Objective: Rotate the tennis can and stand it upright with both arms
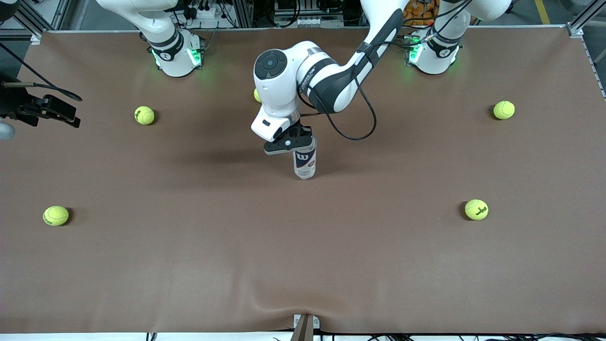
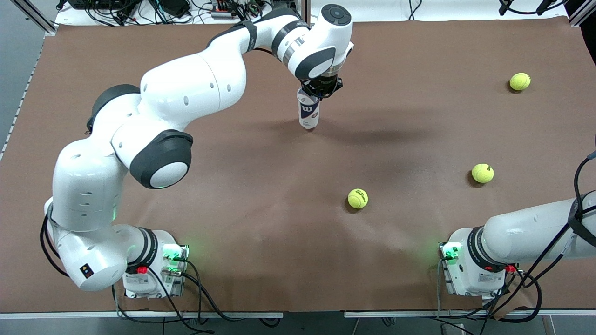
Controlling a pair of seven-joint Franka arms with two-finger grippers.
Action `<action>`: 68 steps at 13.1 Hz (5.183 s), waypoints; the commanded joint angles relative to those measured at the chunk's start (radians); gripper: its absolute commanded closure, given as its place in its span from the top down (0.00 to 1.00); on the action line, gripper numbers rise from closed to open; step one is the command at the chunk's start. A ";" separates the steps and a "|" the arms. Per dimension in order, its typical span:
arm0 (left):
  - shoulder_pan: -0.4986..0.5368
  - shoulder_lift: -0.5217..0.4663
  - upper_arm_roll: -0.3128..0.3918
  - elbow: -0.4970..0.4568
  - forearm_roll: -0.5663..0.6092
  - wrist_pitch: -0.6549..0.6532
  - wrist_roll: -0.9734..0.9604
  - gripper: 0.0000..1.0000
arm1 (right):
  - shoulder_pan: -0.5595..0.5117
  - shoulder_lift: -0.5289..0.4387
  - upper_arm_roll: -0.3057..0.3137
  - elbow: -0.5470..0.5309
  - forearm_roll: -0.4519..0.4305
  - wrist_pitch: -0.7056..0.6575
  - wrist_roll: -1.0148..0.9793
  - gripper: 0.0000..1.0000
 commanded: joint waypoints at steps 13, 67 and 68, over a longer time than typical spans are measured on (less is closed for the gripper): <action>0.009 0.033 0.010 0.031 0.022 -0.003 -0.005 0.28 | 0.007 -0.002 0.000 -0.010 -0.010 0.005 0.020 1.00; 0.960 -0.507 -0.073 -0.050 -0.130 -0.474 0.973 1.00 | 0.003 -0.013 0.000 -0.025 -0.006 0.014 0.019 1.00; 0.968 -0.510 -0.090 -0.053 -0.127 -0.475 0.972 1.00 | 0.003 -0.011 0.000 -0.025 -0.006 0.014 0.020 1.00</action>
